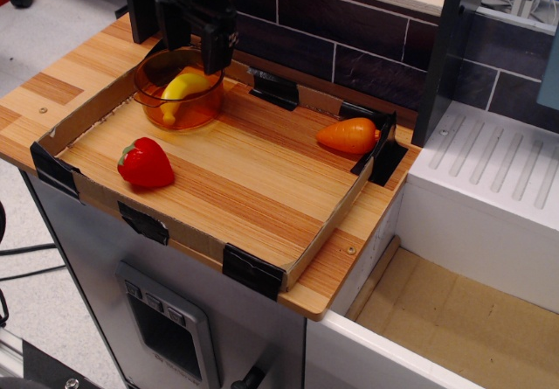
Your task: Put banana in pot
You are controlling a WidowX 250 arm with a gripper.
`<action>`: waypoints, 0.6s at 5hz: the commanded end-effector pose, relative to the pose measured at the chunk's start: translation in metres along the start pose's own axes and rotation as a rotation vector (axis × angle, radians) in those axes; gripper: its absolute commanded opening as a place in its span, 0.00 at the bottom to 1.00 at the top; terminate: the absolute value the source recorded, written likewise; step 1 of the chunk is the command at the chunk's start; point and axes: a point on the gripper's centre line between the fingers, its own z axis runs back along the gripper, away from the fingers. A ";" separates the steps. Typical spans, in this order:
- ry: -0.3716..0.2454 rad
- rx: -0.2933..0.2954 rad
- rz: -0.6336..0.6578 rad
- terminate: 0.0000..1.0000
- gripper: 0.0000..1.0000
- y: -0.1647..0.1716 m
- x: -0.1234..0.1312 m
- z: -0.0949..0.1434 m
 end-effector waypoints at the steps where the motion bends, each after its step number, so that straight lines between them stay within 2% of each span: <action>1: -0.066 0.009 -0.064 0.00 1.00 -0.022 0.002 0.066; 2: -0.040 0.014 -0.118 0.00 1.00 -0.036 0.004 0.076; 3: -0.040 0.014 -0.118 0.00 1.00 -0.036 0.004 0.076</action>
